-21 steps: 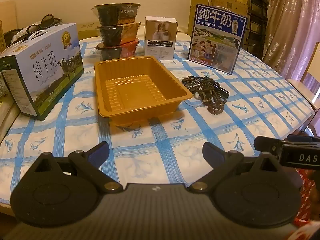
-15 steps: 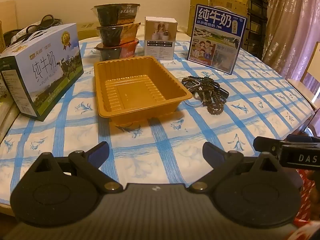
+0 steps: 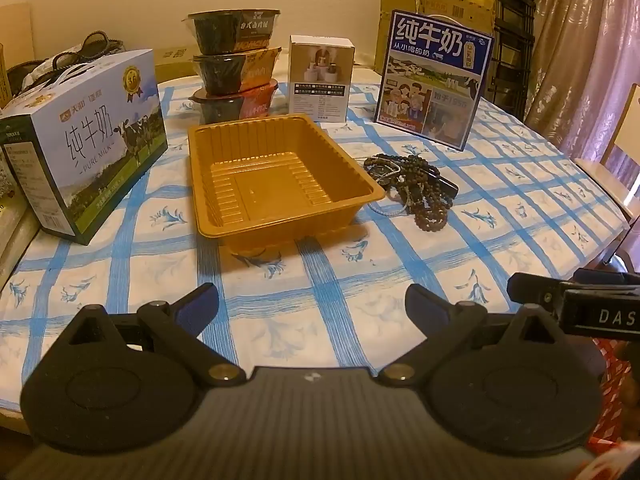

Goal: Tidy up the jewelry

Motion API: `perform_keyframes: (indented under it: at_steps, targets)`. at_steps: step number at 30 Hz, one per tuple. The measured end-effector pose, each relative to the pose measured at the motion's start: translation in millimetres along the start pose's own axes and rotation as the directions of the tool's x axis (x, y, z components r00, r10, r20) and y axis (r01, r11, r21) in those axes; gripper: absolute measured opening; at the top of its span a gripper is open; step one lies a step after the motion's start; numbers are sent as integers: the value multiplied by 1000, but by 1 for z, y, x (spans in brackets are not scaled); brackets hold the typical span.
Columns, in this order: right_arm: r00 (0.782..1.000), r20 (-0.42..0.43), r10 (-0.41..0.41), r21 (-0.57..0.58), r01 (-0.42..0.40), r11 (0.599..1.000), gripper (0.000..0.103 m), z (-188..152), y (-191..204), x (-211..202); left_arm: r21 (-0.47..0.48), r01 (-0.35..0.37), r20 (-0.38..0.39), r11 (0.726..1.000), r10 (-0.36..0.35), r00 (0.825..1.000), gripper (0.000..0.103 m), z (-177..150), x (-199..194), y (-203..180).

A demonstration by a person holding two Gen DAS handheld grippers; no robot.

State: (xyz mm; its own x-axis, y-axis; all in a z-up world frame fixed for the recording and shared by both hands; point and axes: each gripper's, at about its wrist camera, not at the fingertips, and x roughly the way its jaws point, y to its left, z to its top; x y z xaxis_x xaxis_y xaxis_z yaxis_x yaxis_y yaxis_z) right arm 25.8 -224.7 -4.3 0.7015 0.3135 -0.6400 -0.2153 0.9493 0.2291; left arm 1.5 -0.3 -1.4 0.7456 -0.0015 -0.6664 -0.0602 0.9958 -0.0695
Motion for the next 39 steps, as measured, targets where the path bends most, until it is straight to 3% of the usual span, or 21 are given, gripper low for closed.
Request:
perform_keyframes:
  at_steps: [39]
  targets:
    - [1000,4,0,1,0,1000,103,-1,0,-1,1,0,2,1000,0,1000,99,1,-1,-2]
